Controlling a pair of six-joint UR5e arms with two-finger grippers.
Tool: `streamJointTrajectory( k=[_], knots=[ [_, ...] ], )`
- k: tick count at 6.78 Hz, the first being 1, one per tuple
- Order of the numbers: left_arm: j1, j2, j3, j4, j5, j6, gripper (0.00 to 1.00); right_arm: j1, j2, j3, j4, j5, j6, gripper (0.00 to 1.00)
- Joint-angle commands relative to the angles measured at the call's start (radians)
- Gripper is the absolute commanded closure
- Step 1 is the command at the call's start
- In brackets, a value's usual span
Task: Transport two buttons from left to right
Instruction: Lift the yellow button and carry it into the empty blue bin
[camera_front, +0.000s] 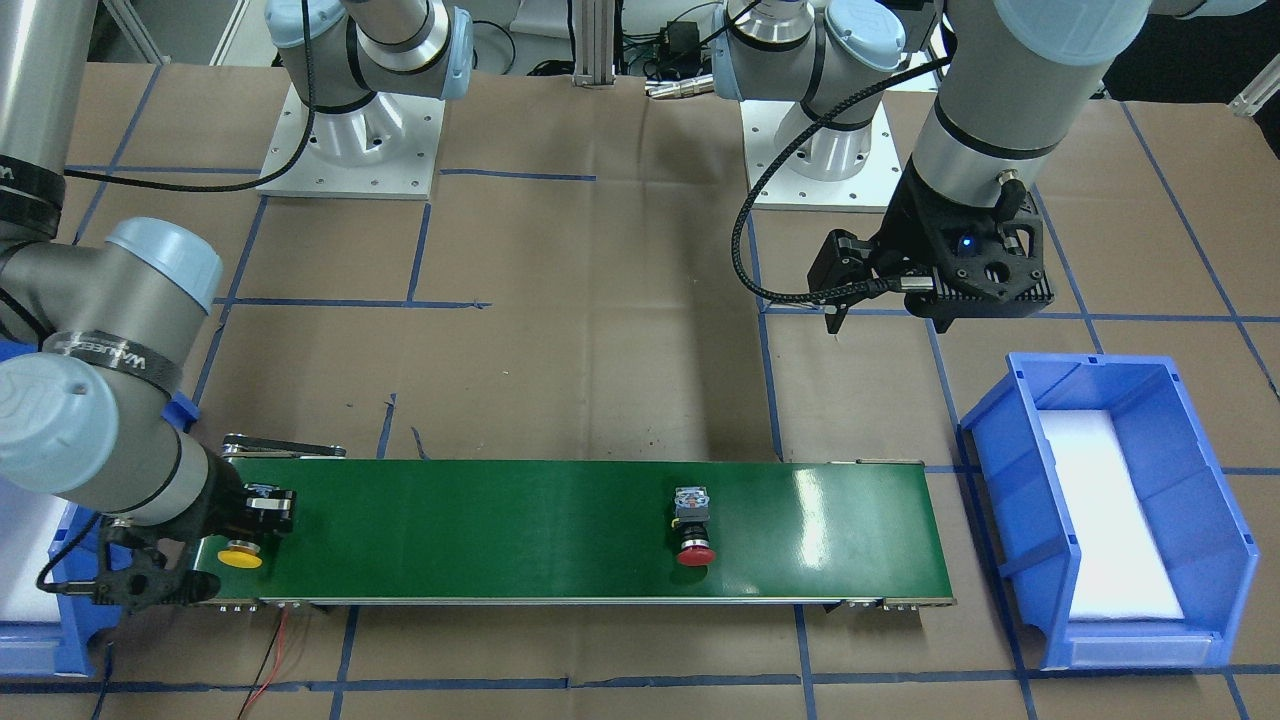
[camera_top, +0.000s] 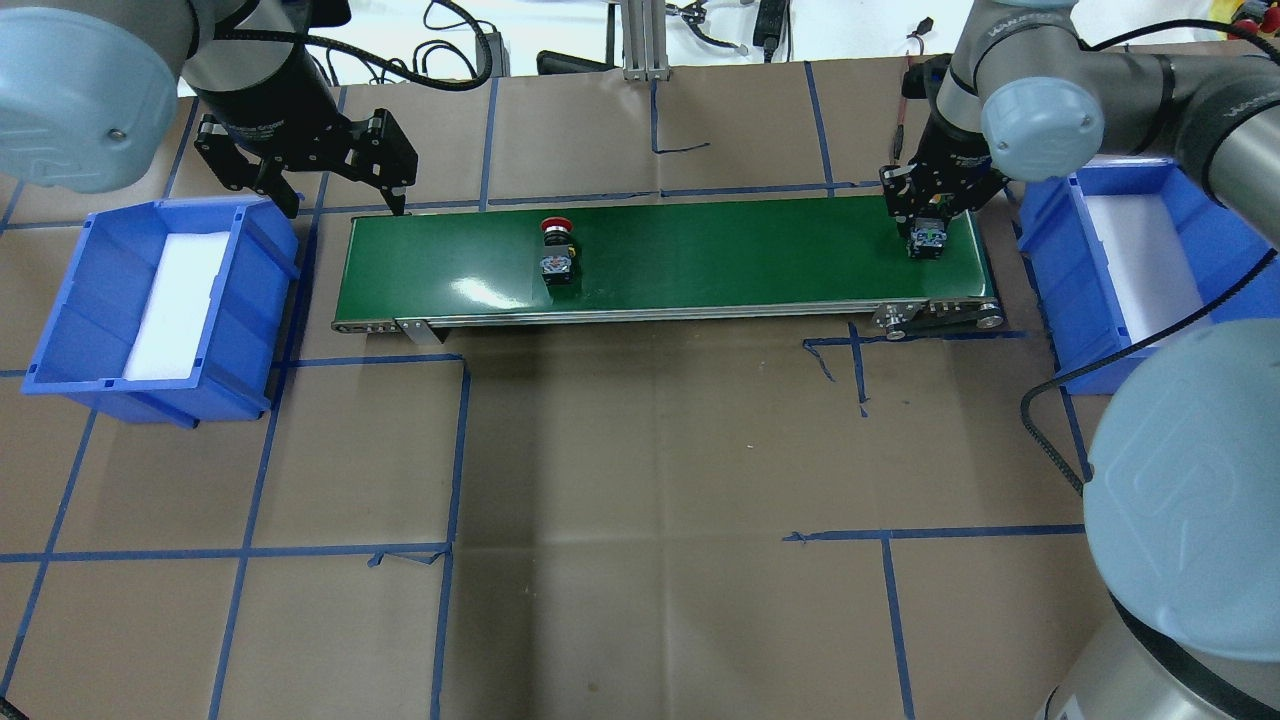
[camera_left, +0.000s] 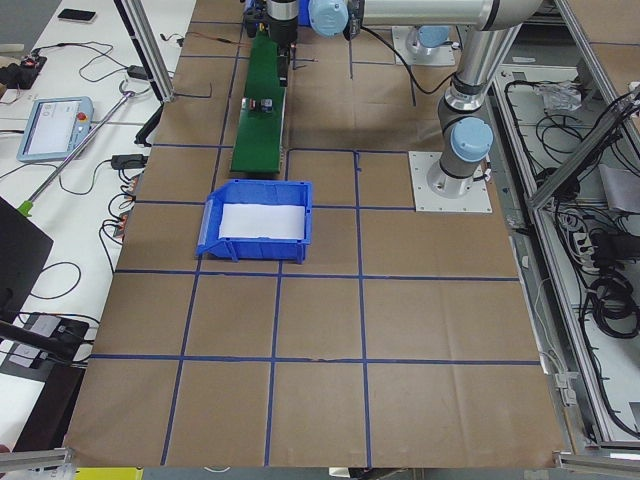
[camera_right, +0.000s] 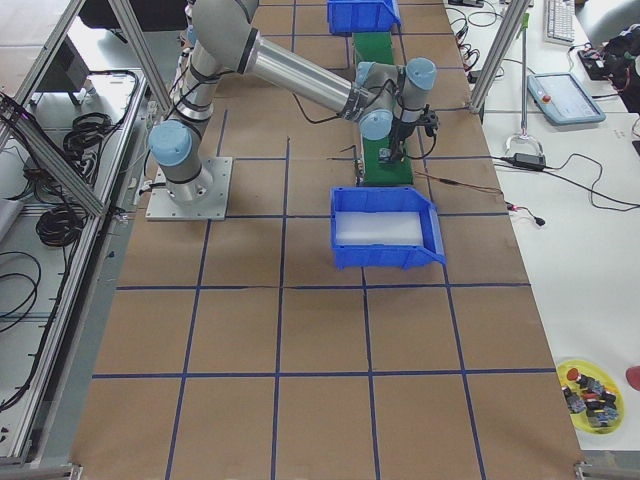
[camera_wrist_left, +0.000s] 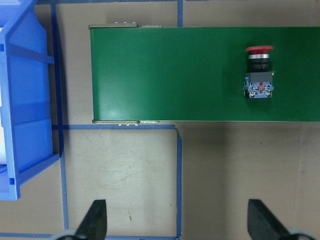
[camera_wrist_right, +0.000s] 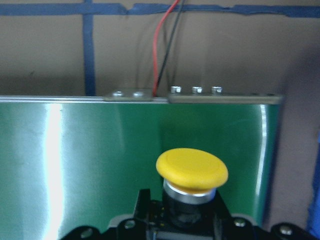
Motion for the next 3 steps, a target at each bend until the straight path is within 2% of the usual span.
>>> streamJointTrajectory(
  k=[1, 2, 3],
  knots=[
    [0.000, 0.002, -0.007, 0.009, -0.001, 0.002, 0.00, -0.095, -0.086, -0.099, 0.186, -0.037, -0.007, 0.98],
    [0.000, 0.002, -0.008, 0.009, 0.000, 0.004, 0.00, -0.129, -0.132, -0.197, 0.333, -0.040, -0.008, 0.98],
    [0.000, 0.002, -0.008, 0.010, 0.000, 0.002, 0.00, -0.145, -0.143, -0.251, 0.422, -0.042, -0.066, 1.00]
  ],
)
